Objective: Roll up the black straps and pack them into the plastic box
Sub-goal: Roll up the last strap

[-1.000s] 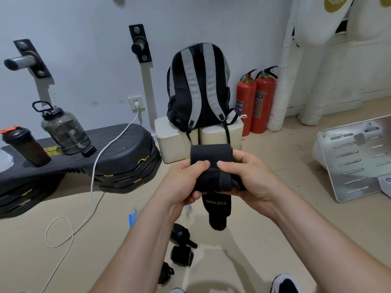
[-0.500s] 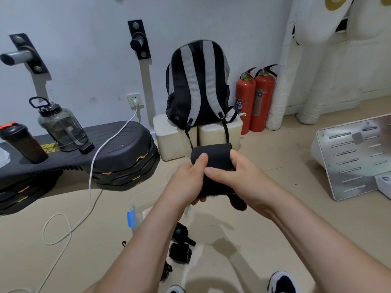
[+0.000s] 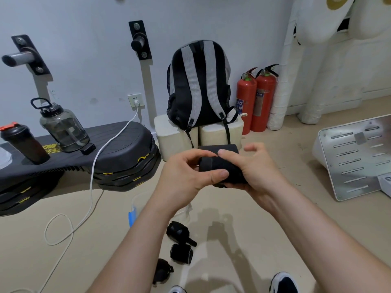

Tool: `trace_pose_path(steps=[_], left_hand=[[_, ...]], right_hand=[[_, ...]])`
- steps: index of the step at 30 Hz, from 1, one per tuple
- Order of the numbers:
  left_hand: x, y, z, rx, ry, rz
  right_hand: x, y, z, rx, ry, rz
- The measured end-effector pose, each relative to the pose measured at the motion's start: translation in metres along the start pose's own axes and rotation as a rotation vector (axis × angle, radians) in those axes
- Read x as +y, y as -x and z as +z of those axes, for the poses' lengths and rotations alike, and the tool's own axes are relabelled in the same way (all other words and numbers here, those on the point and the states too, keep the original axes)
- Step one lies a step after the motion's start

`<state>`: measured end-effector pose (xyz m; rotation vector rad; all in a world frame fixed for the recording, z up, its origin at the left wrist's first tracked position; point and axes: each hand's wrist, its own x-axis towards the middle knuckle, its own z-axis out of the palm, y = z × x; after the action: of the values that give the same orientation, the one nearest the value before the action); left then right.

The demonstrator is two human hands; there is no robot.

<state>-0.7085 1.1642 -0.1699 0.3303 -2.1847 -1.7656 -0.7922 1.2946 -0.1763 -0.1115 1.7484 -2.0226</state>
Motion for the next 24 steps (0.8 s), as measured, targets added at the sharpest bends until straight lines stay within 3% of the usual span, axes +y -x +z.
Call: trace_pose_path(steps=[8,14,18,22,24], left_hand=[[-0.002,-0.004,0.008,0.175,0.110,-0.137],[0.001,-0.004,0.012,0.174,0.190,-0.293],[0.001,-0.002,0.012,0.181,0.469,-0.182],[-0.002,0.000,0.013,0.247,0.349,-0.032],[-0.002,0.000,0.010,0.203,0.296,0.014]], right_hand=[[-0.004,0.004,-0.008,-0.269,0.082,-0.088],[-0.003,0.005,-0.005,-0.155,0.038,-0.147],[-0.002,0.007,-0.004,-0.142,0.027,-0.154],[0.000,0.006,-0.002,-0.168,-0.027,-0.097],[-0.001,0.005,-0.002,-0.162,-0.042,-0.080]])
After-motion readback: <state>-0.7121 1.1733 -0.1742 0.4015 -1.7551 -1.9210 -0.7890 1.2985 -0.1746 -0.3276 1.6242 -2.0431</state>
